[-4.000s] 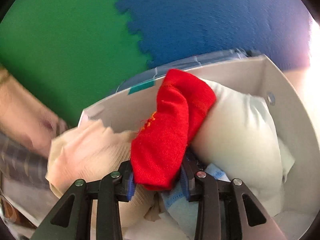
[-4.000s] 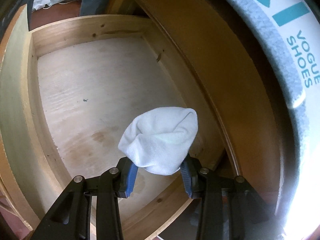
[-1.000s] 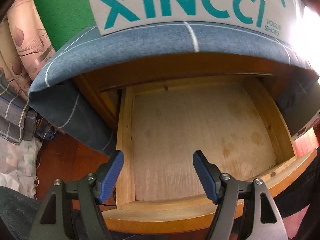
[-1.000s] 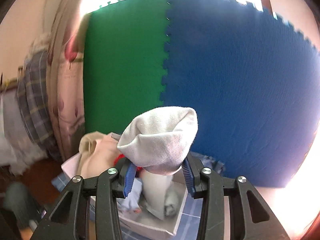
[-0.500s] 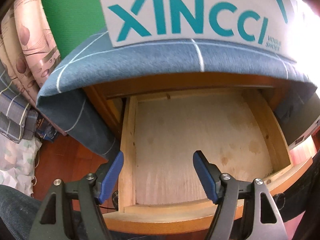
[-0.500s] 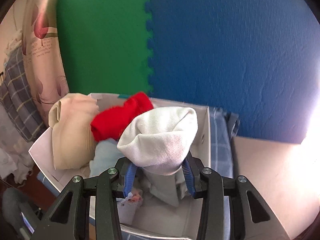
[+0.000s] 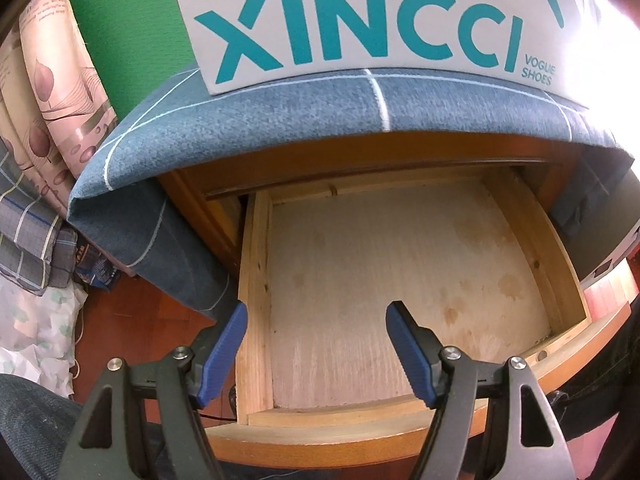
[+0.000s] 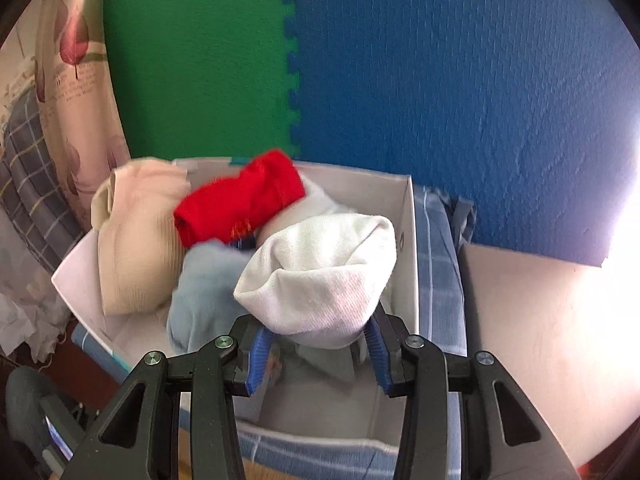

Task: Take underwear out of drawer
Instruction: 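Lower the white sock into the box and open the right gripper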

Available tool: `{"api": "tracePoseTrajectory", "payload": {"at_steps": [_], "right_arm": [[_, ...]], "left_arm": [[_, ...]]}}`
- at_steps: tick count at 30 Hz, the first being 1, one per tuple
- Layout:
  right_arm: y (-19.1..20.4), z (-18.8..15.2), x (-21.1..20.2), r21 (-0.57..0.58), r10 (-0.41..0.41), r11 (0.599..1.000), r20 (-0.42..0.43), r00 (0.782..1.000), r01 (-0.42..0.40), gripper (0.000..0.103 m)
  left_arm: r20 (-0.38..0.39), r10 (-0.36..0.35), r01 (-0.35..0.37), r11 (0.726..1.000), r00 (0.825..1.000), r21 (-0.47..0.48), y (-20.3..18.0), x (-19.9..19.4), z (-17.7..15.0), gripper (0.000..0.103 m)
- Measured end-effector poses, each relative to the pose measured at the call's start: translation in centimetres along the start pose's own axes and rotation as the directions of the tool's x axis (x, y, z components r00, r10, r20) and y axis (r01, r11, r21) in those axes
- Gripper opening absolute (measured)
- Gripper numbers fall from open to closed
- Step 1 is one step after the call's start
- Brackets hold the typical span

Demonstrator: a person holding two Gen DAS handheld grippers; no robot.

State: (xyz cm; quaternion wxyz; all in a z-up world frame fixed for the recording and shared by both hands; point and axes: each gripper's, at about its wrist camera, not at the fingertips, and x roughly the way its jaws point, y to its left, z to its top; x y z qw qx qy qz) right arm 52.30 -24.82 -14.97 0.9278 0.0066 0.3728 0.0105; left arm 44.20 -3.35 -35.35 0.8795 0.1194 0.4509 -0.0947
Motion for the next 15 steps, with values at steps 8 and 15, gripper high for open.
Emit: {"api": "tracePoseTrajectory", "payload": {"at_steps": [8, 15], "right_arm": [[1.0, 0.2, 1.5, -0.015, -0.005, 1.000, -0.100, 0.995, 0.004, 0.048], [2.0, 0.3, 2.9, -0.051, -0.052, 0.998, -0.110, 0.993, 0.047, 0.051]], "left_arm": [[0.004, 0.005, -0.005, 1.000, 1.000, 0.017, -0.5, -0.1, 0.0, 0.074], [0.003, 0.005, -0.005, 1.000, 1.000, 0.013, -0.5, -0.1, 0.1, 0.074]]}}
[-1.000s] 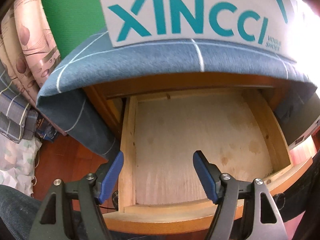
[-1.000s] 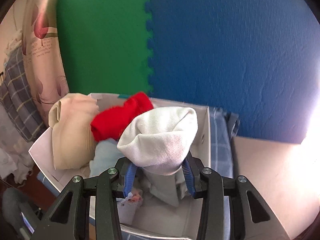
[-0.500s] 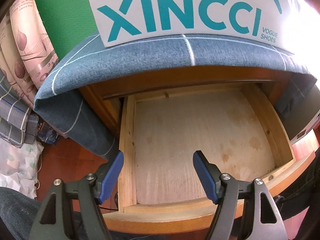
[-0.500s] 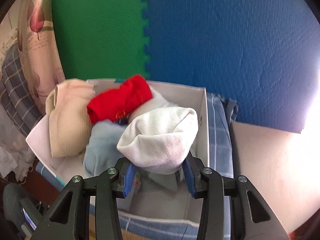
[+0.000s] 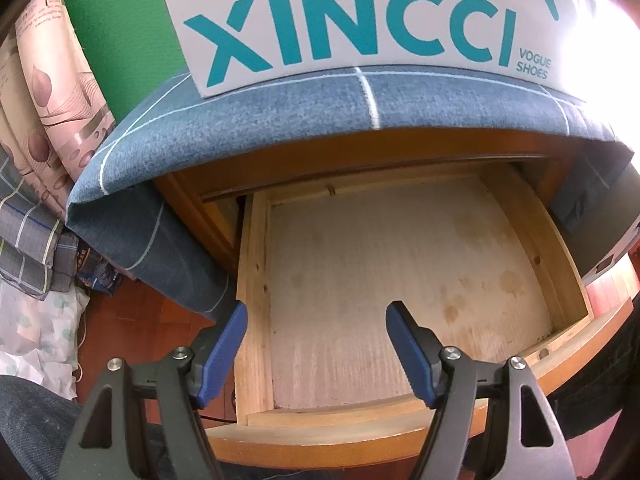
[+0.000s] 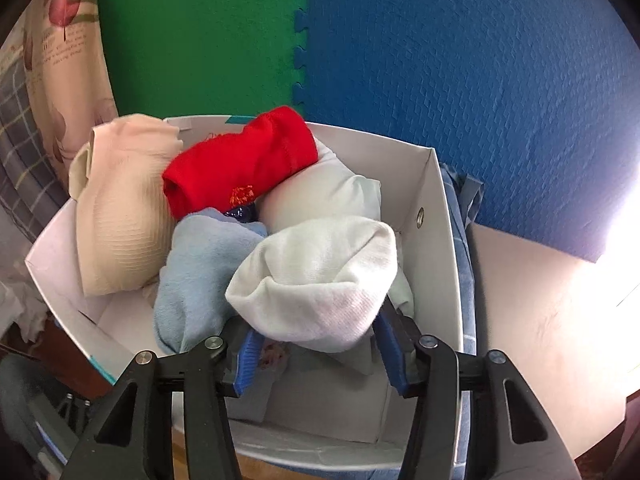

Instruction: Take underwear out of drawer

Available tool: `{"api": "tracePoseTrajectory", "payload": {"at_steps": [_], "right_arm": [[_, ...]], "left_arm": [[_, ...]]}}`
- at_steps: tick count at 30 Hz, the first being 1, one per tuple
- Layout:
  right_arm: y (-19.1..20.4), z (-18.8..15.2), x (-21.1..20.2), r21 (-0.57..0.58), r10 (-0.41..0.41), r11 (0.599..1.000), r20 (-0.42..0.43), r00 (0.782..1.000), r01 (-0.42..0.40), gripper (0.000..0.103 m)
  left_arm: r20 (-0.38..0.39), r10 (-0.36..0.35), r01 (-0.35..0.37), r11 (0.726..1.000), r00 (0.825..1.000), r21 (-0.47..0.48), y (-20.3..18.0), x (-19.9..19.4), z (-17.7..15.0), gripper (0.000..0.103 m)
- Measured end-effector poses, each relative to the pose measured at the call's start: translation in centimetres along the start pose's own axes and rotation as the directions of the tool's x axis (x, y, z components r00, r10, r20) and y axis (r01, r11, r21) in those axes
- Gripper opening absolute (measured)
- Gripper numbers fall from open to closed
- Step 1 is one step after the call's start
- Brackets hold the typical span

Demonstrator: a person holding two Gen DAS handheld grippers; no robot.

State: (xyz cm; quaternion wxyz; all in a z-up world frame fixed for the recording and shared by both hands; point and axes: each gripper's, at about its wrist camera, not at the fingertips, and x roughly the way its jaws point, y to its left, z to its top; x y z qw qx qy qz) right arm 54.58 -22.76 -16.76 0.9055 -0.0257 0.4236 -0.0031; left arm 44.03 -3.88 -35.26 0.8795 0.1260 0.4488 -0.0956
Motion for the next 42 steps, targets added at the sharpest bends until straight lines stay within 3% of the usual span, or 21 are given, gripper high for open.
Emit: {"api": "tracePoseTrajectory", "payload": {"at_steps": [2, 5, 8, 15, 23, 27, 31, 34, 35, 38, 42], "right_arm": [[0.1, 0.0, 0.1, 0.004, -0.005, 1.000, 0.003, 1.000, 0.005, 0.053], [0.3, 0.2, 0.2, 0.000, -0.022, 1.000, 0.000, 1.000, 0.022, 0.069], [0.3, 0.2, 0.1, 0.012, -0.017, 1.000, 0.008, 1.000, 0.016, 0.074], [0.5, -0.2, -1.8, 0.037, -0.010, 0.999, 0.070, 0.997, 0.007, 0.098], [0.6, -0.2, -6.4, 0.038, -0.025, 0.999, 0.143, 0.989, 0.020, 0.102], [0.5, 0.2, -8.9, 0.087, -0.036, 0.996, 0.142, 0.989, 0.023, 0.102], [1.3, 1.2, -11.8, 0.114, -0.102, 0.989, 0.081, 0.991, 0.092, 0.102], [1.4, 1.2, -14.1, 0.144, -0.089, 0.986, 0.038, 0.995, 0.082, 0.102], [1.3, 1.1, -14.9, 0.151, -0.074, 0.986, 0.039, 0.996, 0.068, 0.102], [1.2, 0.9, -17.5, 0.140, -0.111, 0.985, 0.073, 0.991, 0.100, 0.102], [0.0, 1.2, -20.3, 0.169, -0.128, 0.979, 0.084, 0.988, 0.112, 0.102]], "left_arm": [[0.000, 0.001, -0.001, 1.000, 1.000, 0.005, -0.1, 0.0, 0.0, 0.074], [-0.002, 0.005, -0.005, 1.000, 1.000, 0.019, -0.3, 0.0, -0.1, 0.074], [0.009, 0.012, -0.012, 1.000, 1.000, 0.021, -0.3, -0.3, 0.0, 0.074], [0.108, 0.023, -0.021, 1.000, 0.994, -0.018, 0.5, -3.8, 0.6, 0.074], [0.210, 0.039, -0.025, 0.997, 0.977, -0.071, 0.9, -12.1, 1.8, 0.077], [0.259, 0.129, -0.104, 0.989, 0.957, -0.107, 1.8, -18.0, 5.1, 0.080], [0.189, 0.128, -0.097, 0.981, 0.974, -0.167, 3.4, -22.1, 10.6, 0.082], [0.089, 0.201, -0.184, 0.969, 0.976, -0.167, 3.2, -23.7, 14.1, 0.083], [0.080, 0.207, -0.193, 0.969, 0.975, -0.155, 3.2, -24.1, 14.8, 0.083], [0.098, 0.136, -0.117, 0.978, 0.986, -0.174, 2.6, -25.8, 16.4, 0.083], [0.115, 0.134, -0.112, 0.977, 0.984, -0.180, 1.7, -27.0, 17.3, 0.083]]}}
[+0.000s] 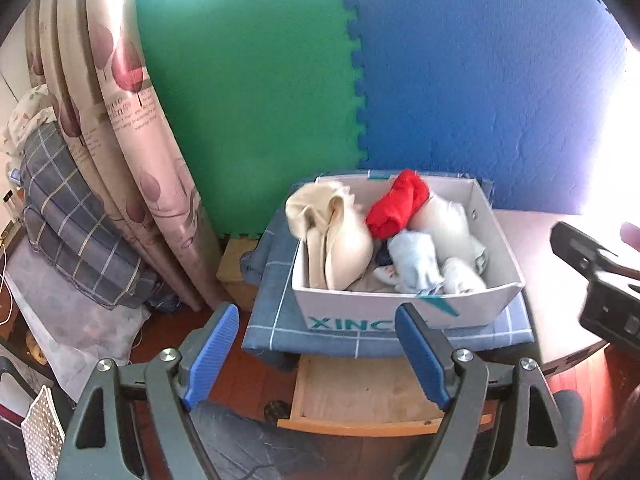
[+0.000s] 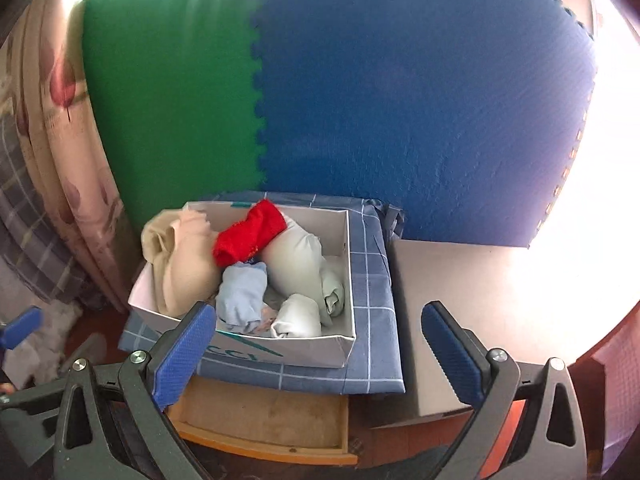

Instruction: Take underwear out of drawer

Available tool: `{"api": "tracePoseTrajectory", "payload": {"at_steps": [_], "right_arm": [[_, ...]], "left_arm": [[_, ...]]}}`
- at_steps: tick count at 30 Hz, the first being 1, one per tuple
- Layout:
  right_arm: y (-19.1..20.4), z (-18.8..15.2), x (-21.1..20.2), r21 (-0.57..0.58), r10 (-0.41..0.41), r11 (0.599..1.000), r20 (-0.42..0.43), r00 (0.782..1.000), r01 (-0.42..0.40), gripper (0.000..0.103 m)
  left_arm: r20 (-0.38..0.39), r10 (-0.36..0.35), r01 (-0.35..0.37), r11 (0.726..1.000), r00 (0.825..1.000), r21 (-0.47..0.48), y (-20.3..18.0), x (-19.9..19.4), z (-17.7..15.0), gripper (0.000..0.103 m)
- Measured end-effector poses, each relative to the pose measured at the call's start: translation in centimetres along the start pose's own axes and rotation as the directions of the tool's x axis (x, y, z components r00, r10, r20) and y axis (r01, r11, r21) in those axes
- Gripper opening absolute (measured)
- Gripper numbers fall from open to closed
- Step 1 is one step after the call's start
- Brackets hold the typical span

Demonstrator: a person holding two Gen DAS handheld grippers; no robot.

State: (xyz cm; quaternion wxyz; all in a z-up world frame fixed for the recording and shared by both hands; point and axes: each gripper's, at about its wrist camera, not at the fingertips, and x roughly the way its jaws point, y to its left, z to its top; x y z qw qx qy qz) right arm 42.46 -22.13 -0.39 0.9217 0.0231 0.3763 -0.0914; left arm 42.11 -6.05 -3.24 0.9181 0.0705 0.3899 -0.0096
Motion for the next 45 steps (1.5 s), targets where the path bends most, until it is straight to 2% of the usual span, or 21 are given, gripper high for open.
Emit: {"api": "tracePoseTrajectory", "payload": {"at_steps": [4, 8, 12, 23, 29, 45], "right_arm": [[-1.3, 0.4, -1.6, 0.030, -0.012, 0.999, 0.001, 1.000, 0.011, 0.102], [-1.7, -0.2, -1.7, 0.041, 0.025, 0.999, -0.032, 0.999, -0.023, 0.102], [-1.6, -1.1, -1.7, 0.023, 0.035, 0.999, -0.044, 0.998, -0.034, 0.102], [-1.1, -1.2, -3.2, -0.010, 0.028, 1.000, -0.016, 0.999, -0.028, 0.102], [-0.9, -1.3, -3.9, -0.032, 0.028, 0.999, -0.006, 1.000, -0.028, 0.102], [-0.9, -1.7, -4.6, -0.049, 0.028, 0.998, 0.006, 1.000, -0.028, 0.102]], "left_arm": [[0.021, -0.043, 0.044, 0.999, 0.999, -0.026, -0.3, -1.2, 0.5, 0.083], [0.031, -0.064, 0.065, 0.998, 0.997, -0.023, -0.8, -2.3, 0.8, 0.083], [0.035, -0.126, 0.128, 0.991, 0.991, -0.030, -1.0, -2.7, 0.7, 0.083], [0.050, -0.104, 0.105, 0.994, 0.993, -0.012, -1.2, -3.1, 0.4, 0.083], [0.060, -0.062, 0.062, 0.998, 0.996, 0.003, -1.5, -3.4, 0.1, 0.083], [0.048, -0.103, 0.102, 0.994, 0.994, 0.028, -2.4, -3.2, -0.9, 0.083]]}}
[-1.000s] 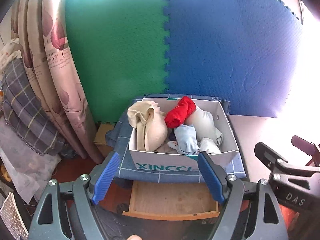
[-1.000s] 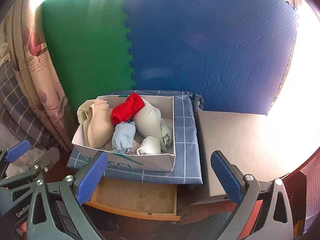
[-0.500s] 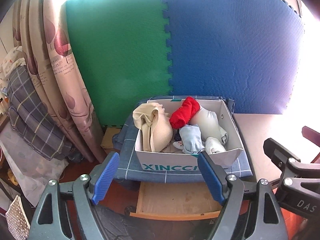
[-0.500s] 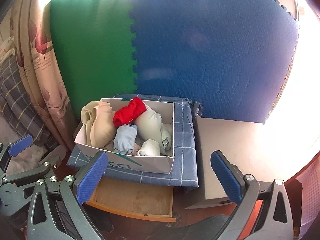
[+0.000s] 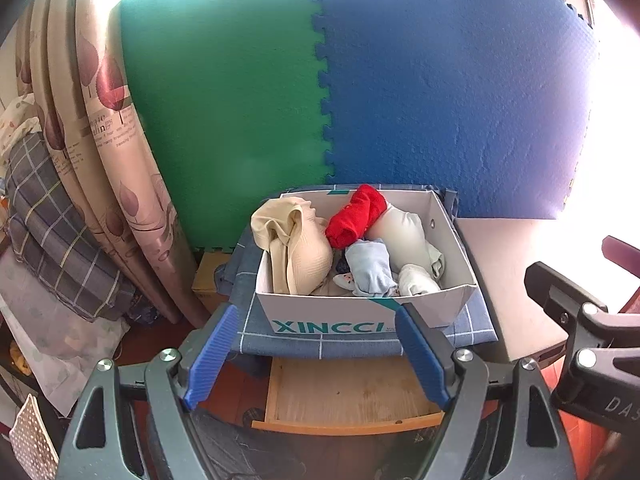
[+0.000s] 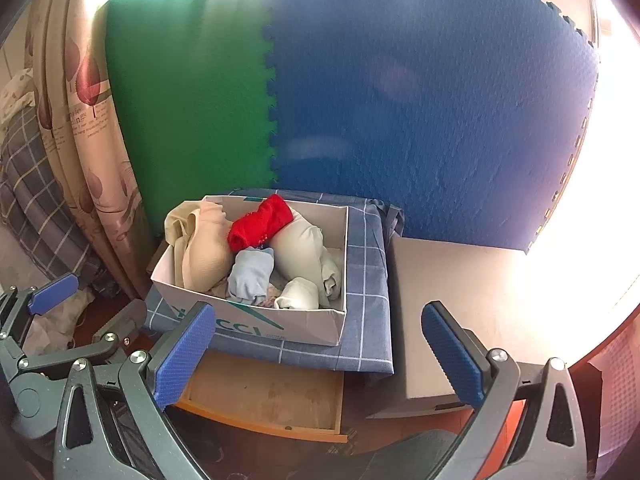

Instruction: Take underwear out of drawer

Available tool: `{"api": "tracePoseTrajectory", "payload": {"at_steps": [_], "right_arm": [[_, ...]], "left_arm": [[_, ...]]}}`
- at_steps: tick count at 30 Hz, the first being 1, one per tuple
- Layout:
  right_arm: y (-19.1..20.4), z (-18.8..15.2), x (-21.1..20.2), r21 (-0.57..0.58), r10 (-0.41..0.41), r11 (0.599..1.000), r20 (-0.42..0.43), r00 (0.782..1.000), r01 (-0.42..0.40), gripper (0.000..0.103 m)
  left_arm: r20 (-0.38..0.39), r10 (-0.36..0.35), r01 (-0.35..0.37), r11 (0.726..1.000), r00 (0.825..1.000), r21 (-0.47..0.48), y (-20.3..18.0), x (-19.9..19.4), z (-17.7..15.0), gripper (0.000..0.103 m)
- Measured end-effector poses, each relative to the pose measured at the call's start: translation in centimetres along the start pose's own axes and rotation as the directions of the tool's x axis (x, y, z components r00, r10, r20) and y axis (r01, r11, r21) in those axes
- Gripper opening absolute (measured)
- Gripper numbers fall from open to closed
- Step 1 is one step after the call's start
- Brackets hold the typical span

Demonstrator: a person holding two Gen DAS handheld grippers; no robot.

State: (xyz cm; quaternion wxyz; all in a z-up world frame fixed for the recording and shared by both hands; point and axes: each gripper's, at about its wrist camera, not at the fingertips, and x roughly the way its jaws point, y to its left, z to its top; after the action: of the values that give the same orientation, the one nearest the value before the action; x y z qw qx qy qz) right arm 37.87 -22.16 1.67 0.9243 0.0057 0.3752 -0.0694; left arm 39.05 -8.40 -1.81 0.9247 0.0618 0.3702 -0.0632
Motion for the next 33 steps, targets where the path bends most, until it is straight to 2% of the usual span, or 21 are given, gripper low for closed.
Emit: {"api": "tracePoseTrajectory", "payload": {"at_steps": [33], "right_arm": [[0.75, -0.34, 0.21, -0.025, 0.014, 1.000, -0.016, 1.000, -0.014, 0.102]], "left_arm": [[0.000, 0.023, -0.023, 0.999, 1.000, 0.023, -0.36, 0.36, -0.55, 0.083]]}}
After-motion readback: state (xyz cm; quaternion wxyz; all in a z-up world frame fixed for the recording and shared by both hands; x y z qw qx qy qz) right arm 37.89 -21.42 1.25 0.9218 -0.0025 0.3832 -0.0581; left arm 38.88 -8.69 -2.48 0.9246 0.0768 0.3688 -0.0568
